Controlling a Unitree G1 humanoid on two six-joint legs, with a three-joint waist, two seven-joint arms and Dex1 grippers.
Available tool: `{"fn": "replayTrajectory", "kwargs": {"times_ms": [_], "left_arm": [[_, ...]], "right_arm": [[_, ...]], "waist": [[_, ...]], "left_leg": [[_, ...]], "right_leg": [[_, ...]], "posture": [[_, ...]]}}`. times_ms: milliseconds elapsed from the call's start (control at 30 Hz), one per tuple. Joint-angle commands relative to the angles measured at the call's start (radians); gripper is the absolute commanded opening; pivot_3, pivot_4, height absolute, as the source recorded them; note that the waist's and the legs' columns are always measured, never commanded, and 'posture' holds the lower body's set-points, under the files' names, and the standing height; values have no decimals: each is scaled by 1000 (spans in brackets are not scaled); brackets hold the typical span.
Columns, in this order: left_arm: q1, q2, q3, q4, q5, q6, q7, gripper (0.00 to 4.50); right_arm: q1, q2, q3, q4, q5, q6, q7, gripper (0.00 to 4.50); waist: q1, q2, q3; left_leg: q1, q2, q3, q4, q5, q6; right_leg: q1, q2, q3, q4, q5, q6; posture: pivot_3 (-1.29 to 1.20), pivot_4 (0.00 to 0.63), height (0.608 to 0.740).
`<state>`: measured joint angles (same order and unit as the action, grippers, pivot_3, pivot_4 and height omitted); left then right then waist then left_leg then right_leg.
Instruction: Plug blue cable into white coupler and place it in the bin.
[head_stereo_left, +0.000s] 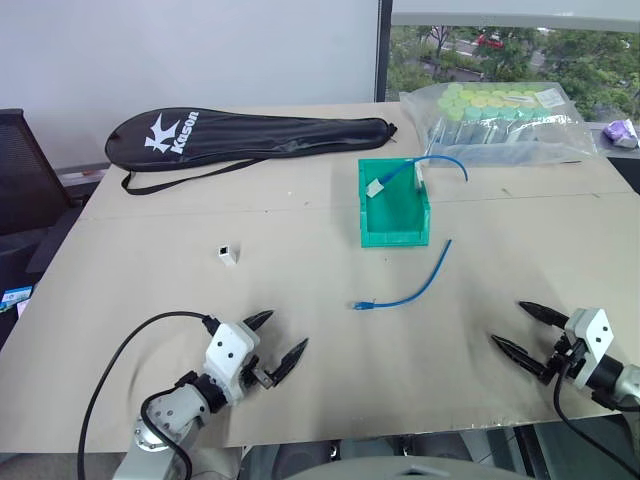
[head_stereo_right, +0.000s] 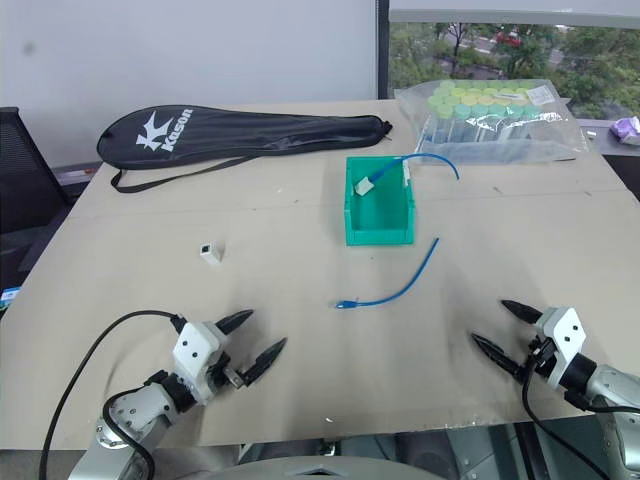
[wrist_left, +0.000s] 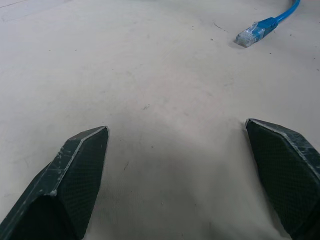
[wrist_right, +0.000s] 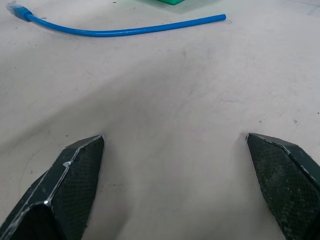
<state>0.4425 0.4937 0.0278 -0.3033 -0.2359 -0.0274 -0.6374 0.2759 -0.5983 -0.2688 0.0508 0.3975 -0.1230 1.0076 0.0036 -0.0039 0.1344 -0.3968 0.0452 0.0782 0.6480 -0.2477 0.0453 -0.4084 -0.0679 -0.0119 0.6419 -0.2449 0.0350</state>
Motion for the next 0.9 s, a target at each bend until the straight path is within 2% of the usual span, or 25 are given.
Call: {"fn": "replayTrajectory", "kwargs": {"times_ms": [33,700,800,900], "left_arm": [[41,10,-25,33,10,30,-27,4483],[15,25,-10,41,-10,3,-72,4483],[-19,36,-31,9,-24,24,-96,4483],[-114,52,-68,-19,-32,70,-128,4483]], "right_arm": [[-5,-16,-1,16,-1,-2,16,4500],[1,-9,4,-10,34,22,41,4500],[10,-13,12,-44,55,39,63,4500],[26,-25,33,-121,79,94,72,4500]], "waist": [[0,0,0],[2,-1,0],[5,-1,1],[16,1,1]], "left_leg": [[0,0,0,0,0,0],[0,0,0,0,0,0],[0,0,0,0,0,0],[-1,0,-1,0,0,0]], "right_leg": [[0,0,0,0,0,0],[0,0,0,0,0,0],[0,0,0,0,0,0],[0,0,-1,0,0,0]], "posture": [[0,150,740],[0,150,740],[0,150,740],[0,150,740]]}}
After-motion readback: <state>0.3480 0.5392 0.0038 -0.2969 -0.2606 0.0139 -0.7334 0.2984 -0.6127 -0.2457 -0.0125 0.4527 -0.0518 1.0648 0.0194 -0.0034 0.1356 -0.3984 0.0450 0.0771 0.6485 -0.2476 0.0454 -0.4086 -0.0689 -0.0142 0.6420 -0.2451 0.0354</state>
